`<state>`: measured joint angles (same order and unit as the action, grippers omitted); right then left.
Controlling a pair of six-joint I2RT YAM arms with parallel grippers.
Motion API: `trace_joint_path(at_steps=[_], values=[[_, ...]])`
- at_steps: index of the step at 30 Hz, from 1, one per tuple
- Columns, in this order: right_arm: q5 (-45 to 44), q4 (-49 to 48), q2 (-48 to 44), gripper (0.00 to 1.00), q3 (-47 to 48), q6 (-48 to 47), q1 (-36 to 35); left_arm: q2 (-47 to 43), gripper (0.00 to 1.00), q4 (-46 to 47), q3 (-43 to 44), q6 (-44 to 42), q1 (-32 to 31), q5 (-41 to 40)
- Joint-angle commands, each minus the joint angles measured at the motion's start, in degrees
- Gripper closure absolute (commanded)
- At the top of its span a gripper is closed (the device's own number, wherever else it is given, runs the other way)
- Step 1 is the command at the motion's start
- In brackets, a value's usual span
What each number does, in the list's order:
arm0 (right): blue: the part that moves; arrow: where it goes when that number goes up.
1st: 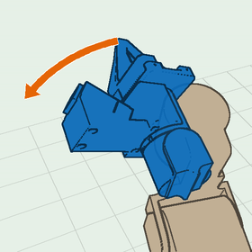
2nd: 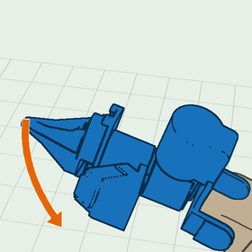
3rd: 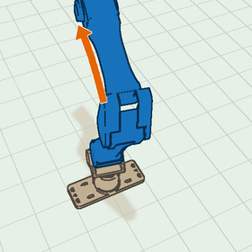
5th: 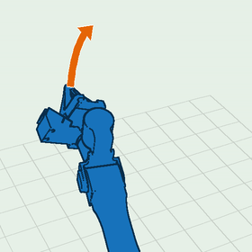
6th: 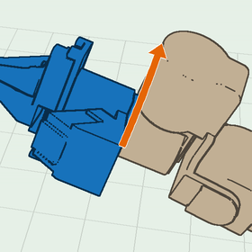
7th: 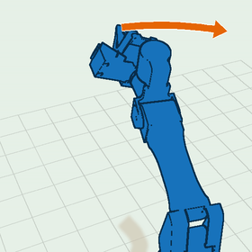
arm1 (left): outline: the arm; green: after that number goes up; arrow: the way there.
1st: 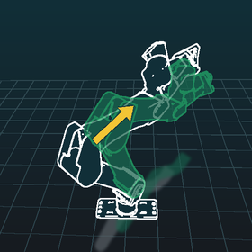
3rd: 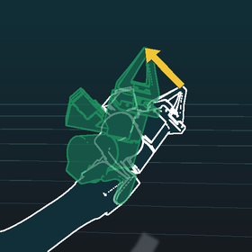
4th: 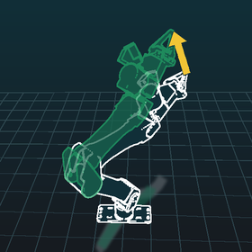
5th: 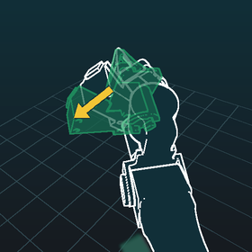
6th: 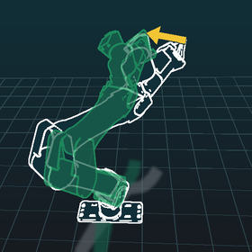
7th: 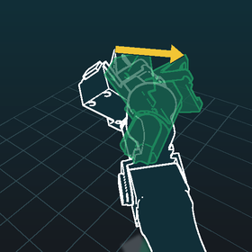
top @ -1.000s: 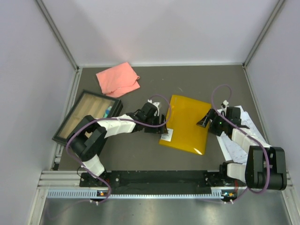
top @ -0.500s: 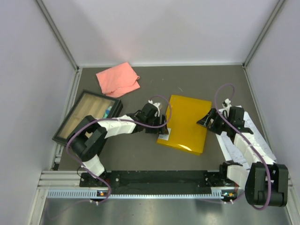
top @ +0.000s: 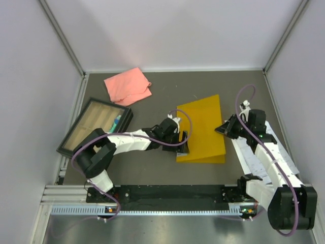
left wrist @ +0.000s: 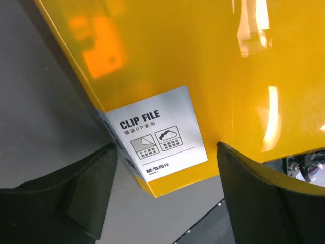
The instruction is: Put the files into the folder
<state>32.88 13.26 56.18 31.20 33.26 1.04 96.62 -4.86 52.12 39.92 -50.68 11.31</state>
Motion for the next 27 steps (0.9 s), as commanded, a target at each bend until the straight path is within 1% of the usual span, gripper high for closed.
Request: trace_joint_path(at_steps=[1,2,3,5,6,8,9,10,11,12,13,14,16,17,18,19,20,22,23,24,25,26,27], values=[[-6.9,12.6,-0.3,1.00,11.7,-7.6,-6.2,-8.1,0.13,0.6,-1.8,1.1,-0.6,-1.5],[-8.3,16.6,-0.3,1.00,13.0,-8.5,-7.3,-9.5,0.11,-0.5,-2.0,0.3,-0.6,-2.2],[-10.4,18.2,-0.5,1.00,15.4,-9.3,-8.1,-11.0,0.09,-1.5,-2.2,-0.3,-0.6,-3.1],[-13.9,23.0,-1.7,1.00,18.8,-10.8,-10.8,-15.7,0.06,-6.4,-2.1,-2.6,-0.6,-4.7],[-16.5,24.3,-2.0,1.00,19.9,-11.5,-11.7,-17.6,0.05,-8.3,-1.7,-3.4,-0.6,-7.5],[-17.9,27.2,-2.3,1.00,23.0,-12.9,-14.1,-23.0,0.02,-14.5,-1.4,-5.5,-0.5,-10.8],[-19.7,29.9,-2.3,1.00,24.1,-13.2,-15.1,-25.0,0.02,-17.1,-1.0,-5.6,-0.5,-14.3],[-21.0,31.0,-2.1,1.00,25.0,-13.7,-17.9,-28.6,0.02,-18.8,-0.8,-6.0,-0.4,-18.0],[-22.4,32.0,-2.0,1.00,26.9,-13.7,-19.7,-30.4,0.02,-22.3,-0.5,-6.4,-0.1,-19.5],[-25.5,33.7,-1.2,1.00,27.7,-13.6,-21.8,-32.3,0.02,-23.7,0.2,-6.6,-0.1,-21.0],[-27.2,34.4,-0.7,1.00,28.5,-12.4,-23.6,-35.6,0.02,-24.8,0.5,-6.6,0.0,-24.1],[-31.0,35.0,-0.1,1.00,29.6,-11.5,-27.8,-37.3,0.02,-27.0,1.2,-6.4,0.2,-25.4],[-36.9,37.3,1.9,1.00,31.0,-8.0,-32.4,-41.5,0.02,-29.5,2.4,-5.0,0.3,-29.1],[-43.8,38.1,2.5,1.00,32.6,-6.2,-38.2,-42.6,0.02,-30.8,3.6,-4.2,0.4,-32.9],[-47.1,38.9,3.2,1.00,33.3,-2.4,-40.7,-43.7,0.02,-33.3,4.2,-3.4,0.4,-34.8],[-50.1,40.5,5.4,1.00,34.3,-0.4,-44.0,-45.8,0.02,-34.3,4.7,-2.1,0.4,-36.3],[-54.5,41.2,6.6,1.00,36.0,1.4,-49.1,-46.8,0.02,-35.0,5.2,-1.9,0.4,-38.8],[-59.1,42.7,11.0,1.00,37.9,6.2,-54.5,-49.3,0.02,-37.3,5.8,-0.3,0.4,-41.3],[-64.1,44.8,13.1,1.00,40.1,7.8,-57.1,-49.9,0.02,-38.0,6.0,0.2,0.5,-43.3],[-66.1,45.8,14.7,1.00,41.2,10.1,-61.8,-50.6,0.02,-38.4,6.0,0.7,0.5,-43.8],[-67.8,46.8,16.4,1.00,42.4,11.0,-63.5,-51.4,0.02,-38.9,5.8,1.7,0.5,-44.0],[-71.3,49.1,20.2,1.00,44.9,11.9,-65.4,-51.5,0.02,-39.1,5.7,2.4,0.5,-43.7],[-72.2,49.7,21.8,1.00,46.2,12.2,-68.2,-51.0,0.02,-39.0,5.9,3.1,0.5,-41.7]])
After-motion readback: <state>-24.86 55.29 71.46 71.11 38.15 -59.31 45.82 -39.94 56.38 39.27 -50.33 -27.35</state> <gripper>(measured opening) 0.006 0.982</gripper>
